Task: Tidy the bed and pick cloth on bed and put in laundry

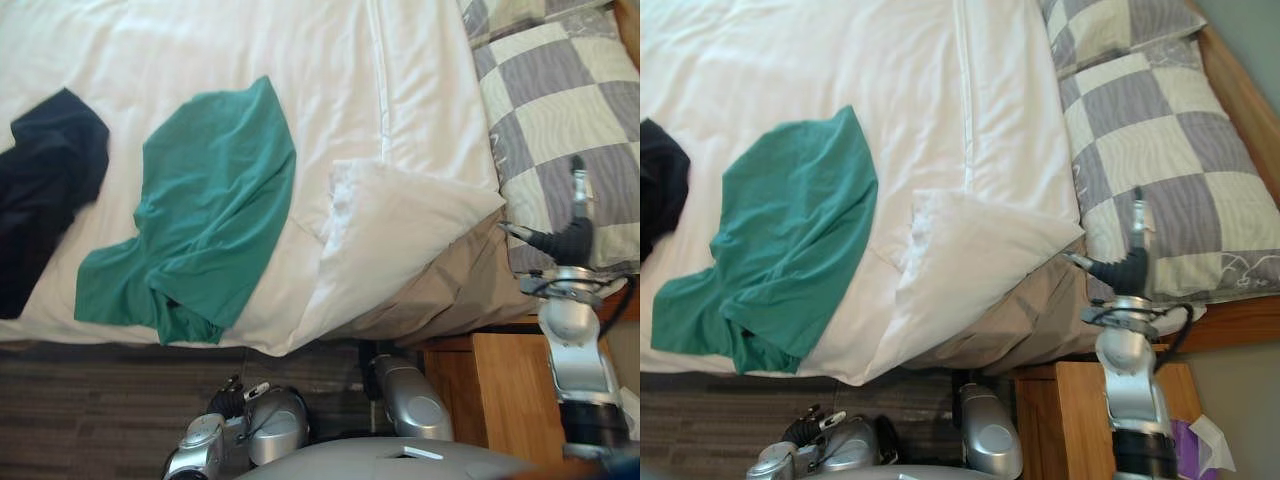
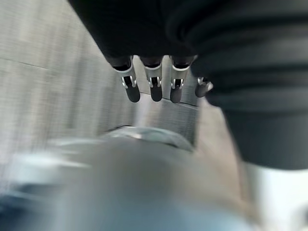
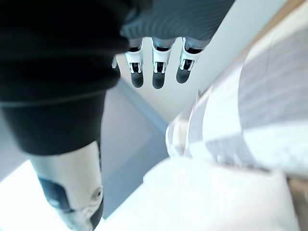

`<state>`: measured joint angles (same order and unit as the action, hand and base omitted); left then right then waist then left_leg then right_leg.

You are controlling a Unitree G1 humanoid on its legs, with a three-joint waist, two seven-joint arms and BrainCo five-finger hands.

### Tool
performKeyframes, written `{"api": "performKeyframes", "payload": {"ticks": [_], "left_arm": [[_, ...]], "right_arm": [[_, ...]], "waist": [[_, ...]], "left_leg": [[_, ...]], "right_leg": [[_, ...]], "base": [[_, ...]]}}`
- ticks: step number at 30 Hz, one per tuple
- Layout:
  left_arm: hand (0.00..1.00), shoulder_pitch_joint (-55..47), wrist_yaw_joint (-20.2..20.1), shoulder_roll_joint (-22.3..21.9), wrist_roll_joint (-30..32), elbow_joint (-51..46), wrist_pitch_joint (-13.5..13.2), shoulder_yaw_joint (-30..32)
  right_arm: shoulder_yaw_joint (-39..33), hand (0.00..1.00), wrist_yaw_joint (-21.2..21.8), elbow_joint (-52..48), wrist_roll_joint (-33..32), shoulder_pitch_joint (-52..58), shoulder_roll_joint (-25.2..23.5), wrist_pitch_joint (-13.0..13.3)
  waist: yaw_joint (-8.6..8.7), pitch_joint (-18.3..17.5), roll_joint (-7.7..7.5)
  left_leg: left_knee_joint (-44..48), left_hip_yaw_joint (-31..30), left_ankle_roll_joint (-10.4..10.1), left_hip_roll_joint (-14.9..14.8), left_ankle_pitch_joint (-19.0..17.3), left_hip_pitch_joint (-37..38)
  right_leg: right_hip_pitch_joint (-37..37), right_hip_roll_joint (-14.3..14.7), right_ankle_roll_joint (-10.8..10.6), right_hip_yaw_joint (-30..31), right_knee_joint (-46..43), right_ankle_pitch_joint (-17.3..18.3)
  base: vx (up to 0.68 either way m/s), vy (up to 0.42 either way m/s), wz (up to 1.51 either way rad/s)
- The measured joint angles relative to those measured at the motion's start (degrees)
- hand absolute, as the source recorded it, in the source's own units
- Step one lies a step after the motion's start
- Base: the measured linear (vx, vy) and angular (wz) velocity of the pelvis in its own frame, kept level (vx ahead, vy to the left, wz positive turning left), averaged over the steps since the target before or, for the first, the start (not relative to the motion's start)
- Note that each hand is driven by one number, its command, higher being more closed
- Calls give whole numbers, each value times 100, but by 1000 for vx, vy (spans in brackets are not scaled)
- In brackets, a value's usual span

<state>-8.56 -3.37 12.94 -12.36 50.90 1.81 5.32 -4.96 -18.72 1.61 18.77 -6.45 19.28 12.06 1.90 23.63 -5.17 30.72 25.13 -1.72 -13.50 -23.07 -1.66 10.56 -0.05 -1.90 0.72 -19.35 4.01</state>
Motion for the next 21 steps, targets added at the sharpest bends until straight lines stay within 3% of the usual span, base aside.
{"api": "performKeyframes", "payload": {"ticks": [5,9,16,17,21], "left_arm": [[0,187,19,133,-38,-15,-98,-1],[0,385,138,198,-42,4,-103,13],[0,664,213,244,-28,145,-150,65],[0,718,213,244,4,215,-145,142],[0,781,202,255,33,215,-116,271]], "right_arm": [[741,0,-26,587,60,-917,-18,-260],[1143,0,-81,1153,70,-1377,-38,-371],[1394,0,-338,1884,273,-2015,-109,-496],[1464,100,-364,1977,277,-2107,-108,-510],[1585,100,-182,2152,282,-2383,-109,-662]], "waist": [[-173,313,-1],[-304,357,2],[-464,464,-2],[-460,465,-4],[-483,461,-21]], "left_leg": [[590,-264,77,-221,-148,-564],[906,-401,134,-272,-192,-1054],[1183,-543,200,-326,-196,-1601],[1237,-587,206,-353,-200,-1662],[1377,-689,227,-453,-213,-1931]], "right_leg": [[187,109,-14,-50,80,-170],[462,110,-61,-103,138,-316],[717,126,-117,-160,360,-569],[720,147,-116,-189,388,-590],[834,217,-106,-242,508,-708]], "base": [[-72,33,13],[-49,70,12],[-36,52,5],[-23,12,8],[-18,4,2]]}}
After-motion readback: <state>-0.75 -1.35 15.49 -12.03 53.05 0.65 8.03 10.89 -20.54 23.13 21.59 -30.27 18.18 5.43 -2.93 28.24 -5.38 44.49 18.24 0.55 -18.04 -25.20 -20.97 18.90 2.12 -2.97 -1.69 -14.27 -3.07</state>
